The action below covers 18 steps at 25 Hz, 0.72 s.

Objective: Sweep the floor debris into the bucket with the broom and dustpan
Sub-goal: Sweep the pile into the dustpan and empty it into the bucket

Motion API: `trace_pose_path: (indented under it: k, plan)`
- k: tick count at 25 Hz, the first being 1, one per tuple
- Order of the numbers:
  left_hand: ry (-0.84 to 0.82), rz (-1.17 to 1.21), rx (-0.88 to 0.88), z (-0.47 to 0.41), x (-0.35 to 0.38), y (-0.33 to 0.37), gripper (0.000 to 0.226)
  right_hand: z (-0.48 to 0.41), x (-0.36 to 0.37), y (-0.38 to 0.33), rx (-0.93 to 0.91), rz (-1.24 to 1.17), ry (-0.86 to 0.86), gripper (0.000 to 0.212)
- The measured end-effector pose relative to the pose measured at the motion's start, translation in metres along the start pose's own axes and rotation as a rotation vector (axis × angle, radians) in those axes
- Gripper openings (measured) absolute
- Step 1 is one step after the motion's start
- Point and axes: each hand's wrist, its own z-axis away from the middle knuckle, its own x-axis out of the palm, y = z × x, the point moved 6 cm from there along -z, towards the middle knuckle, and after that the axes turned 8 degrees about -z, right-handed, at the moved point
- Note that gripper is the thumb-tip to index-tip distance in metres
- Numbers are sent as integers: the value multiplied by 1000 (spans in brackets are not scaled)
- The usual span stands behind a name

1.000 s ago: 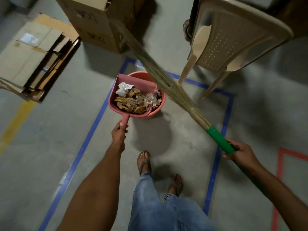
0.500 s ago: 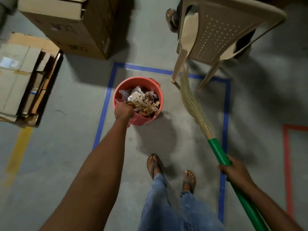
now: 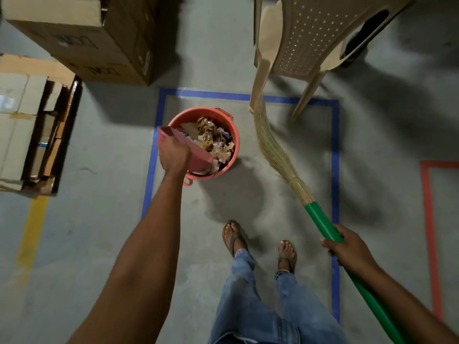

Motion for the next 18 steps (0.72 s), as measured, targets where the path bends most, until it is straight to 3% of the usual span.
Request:
trace_pose_path:
  k: [4,8,13,18]
  plan:
    - [-21,-30,106,-15,15,21,10,3,13,1,20,-14,-16,29]
    - [-154,-218,229,-49,99,28,29,-5,27,20,63,-51,-19,30]
    - [-186,-493,383,-90,201,14,26,-41,53,71,173,-104,26,44]
    - [-136,-473,403,-94,181,31,26,-57,78,73,192,-133,54,33]
